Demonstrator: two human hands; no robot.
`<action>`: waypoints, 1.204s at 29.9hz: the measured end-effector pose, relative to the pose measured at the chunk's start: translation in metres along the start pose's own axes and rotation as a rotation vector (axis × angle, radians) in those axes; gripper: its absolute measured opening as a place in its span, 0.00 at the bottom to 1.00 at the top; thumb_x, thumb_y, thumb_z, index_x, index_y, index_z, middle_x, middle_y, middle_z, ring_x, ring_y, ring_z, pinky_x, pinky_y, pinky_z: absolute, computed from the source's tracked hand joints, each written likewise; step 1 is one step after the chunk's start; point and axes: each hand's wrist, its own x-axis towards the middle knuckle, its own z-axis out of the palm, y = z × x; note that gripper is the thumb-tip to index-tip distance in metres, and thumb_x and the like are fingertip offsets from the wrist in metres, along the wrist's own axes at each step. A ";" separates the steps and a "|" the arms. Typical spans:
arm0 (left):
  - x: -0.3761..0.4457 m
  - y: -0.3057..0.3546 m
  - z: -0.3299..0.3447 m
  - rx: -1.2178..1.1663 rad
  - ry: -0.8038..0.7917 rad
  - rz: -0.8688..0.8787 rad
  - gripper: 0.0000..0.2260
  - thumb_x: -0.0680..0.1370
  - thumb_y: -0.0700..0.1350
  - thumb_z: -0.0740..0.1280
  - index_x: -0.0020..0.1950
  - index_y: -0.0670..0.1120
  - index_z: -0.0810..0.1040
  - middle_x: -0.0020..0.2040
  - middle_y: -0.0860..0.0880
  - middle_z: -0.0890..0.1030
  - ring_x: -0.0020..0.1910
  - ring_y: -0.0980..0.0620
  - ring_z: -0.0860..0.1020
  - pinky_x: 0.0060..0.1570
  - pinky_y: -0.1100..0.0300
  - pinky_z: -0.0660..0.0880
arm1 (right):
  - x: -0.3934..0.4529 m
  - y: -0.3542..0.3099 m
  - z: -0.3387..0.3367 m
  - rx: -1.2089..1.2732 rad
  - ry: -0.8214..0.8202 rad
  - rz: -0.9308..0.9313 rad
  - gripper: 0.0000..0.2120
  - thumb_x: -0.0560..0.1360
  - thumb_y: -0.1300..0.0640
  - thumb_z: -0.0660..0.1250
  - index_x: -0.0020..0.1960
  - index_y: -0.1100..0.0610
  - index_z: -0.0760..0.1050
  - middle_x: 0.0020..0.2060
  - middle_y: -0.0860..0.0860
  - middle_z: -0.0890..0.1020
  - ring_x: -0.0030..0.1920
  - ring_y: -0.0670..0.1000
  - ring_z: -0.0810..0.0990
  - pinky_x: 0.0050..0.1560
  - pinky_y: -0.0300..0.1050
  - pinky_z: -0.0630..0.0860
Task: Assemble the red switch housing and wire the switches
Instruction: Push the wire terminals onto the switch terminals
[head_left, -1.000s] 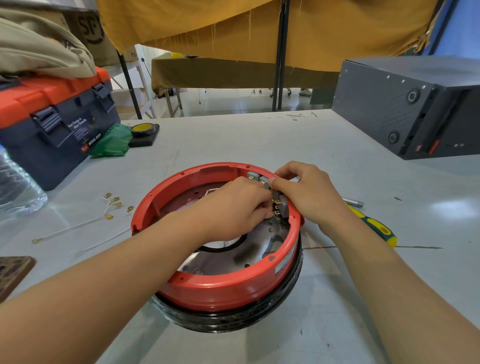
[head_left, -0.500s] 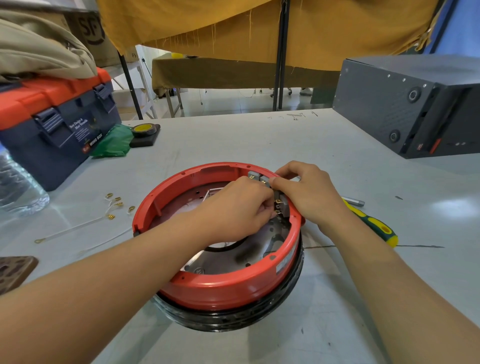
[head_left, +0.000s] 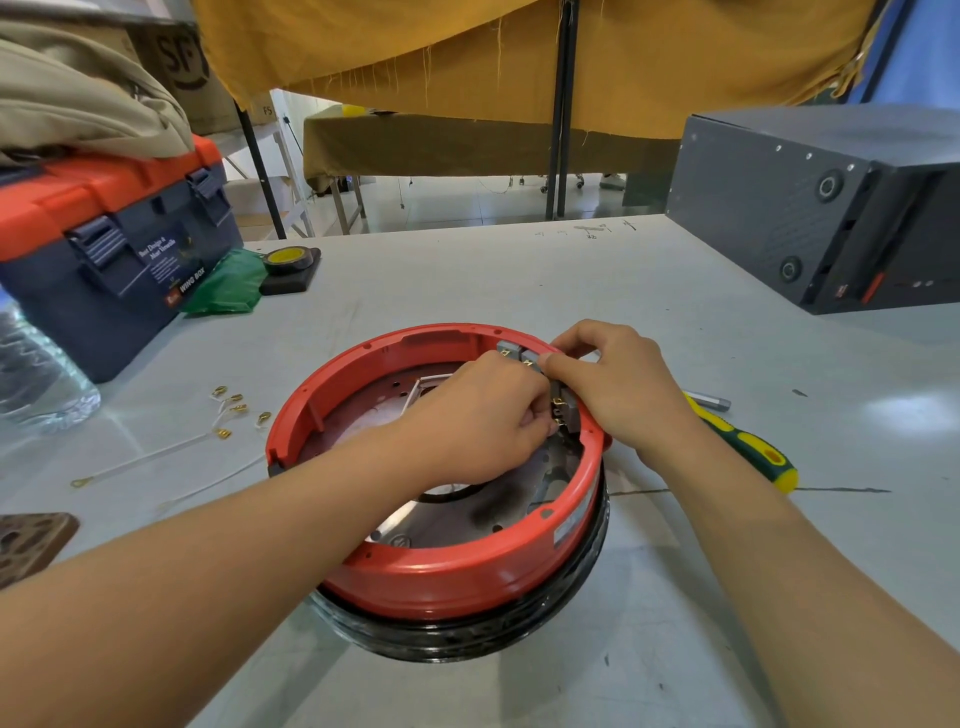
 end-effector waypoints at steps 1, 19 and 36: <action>0.000 0.000 0.000 -0.003 0.001 -0.004 0.09 0.76 0.43 0.64 0.36 0.45 0.74 0.32 0.51 0.75 0.33 0.51 0.71 0.38 0.55 0.69 | 0.000 0.000 0.000 -0.002 0.000 -0.001 0.07 0.73 0.54 0.69 0.48 0.57 0.81 0.45 0.50 0.81 0.47 0.51 0.78 0.50 0.48 0.75; -0.004 -0.010 -0.009 -0.131 0.033 0.060 0.05 0.75 0.39 0.69 0.46 0.41 0.84 0.38 0.54 0.74 0.34 0.61 0.70 0.39 0.78 0.62 | 0.004 0.008 -0.005 -0.171 -0.012 -0.044 0.10 0.72 0.44 0.68 0.42 0.50 0.79 0.26 0.43 0.69 0.28 0.43 0.69 0.29 0.39 0.60; -0.002 -0.010 -0.002 -0.102 0.007 0.056 0.05 0.76 0.39 0.67 0.43 0.40 0.81 0.41 0.48 0.78 0.40 0.51 0.73 0.45 0.56 0.69 | 0.005 0.009 -0.007 -0.091 -0.092 -0.089 0.08 0.75 0.48 0.67 0.48 0.51 0.80 0.21 0.49 0.72 0.22 0.43 0.70 0.27 0.34 0.65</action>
